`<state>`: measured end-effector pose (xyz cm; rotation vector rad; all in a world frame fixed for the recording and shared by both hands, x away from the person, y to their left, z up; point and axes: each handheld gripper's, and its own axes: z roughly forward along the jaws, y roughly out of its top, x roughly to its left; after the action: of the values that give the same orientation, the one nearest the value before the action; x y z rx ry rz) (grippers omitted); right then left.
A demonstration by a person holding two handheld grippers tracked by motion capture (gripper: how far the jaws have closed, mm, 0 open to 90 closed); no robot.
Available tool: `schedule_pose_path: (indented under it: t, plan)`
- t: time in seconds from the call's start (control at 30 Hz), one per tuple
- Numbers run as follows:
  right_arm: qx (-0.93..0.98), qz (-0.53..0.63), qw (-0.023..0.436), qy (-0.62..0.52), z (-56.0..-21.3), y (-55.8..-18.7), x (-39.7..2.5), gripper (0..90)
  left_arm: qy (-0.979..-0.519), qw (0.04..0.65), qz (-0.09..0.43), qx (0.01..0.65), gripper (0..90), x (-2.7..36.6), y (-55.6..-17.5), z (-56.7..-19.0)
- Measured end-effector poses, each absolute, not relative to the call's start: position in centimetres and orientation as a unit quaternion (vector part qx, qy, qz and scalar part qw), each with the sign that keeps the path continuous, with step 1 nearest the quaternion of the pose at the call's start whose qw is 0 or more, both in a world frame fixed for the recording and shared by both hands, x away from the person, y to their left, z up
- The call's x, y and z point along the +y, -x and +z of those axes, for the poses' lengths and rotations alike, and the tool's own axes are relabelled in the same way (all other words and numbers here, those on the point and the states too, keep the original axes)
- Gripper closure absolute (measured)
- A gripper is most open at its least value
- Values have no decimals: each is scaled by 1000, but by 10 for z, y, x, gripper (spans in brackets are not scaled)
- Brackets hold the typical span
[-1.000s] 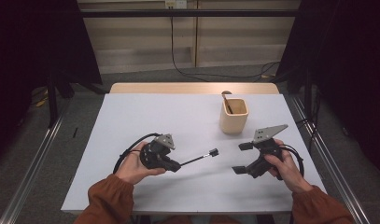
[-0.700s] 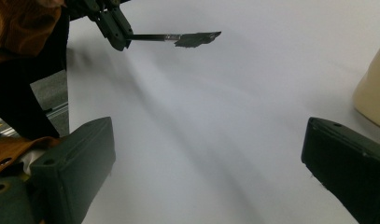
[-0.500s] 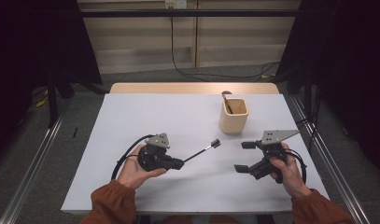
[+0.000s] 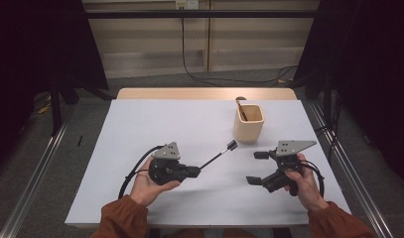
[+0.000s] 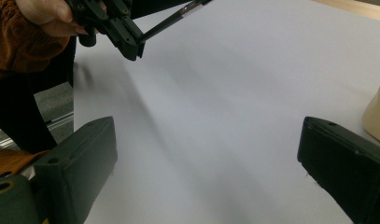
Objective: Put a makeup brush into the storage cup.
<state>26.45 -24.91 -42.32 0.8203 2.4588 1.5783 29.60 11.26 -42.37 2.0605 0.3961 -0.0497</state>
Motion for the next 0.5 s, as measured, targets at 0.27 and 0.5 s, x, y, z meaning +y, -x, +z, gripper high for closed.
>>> schedule_pose_path:
  t: [0.27,0.5]
  plan:
    - [799,533,54,-274,-423,-265,-248,40,-835,527,11,158,858,113,-294,-427]
    - [801,532,62,-269,-422,-265,-246,26,-816,557,9,152,857,112,-294,-427]
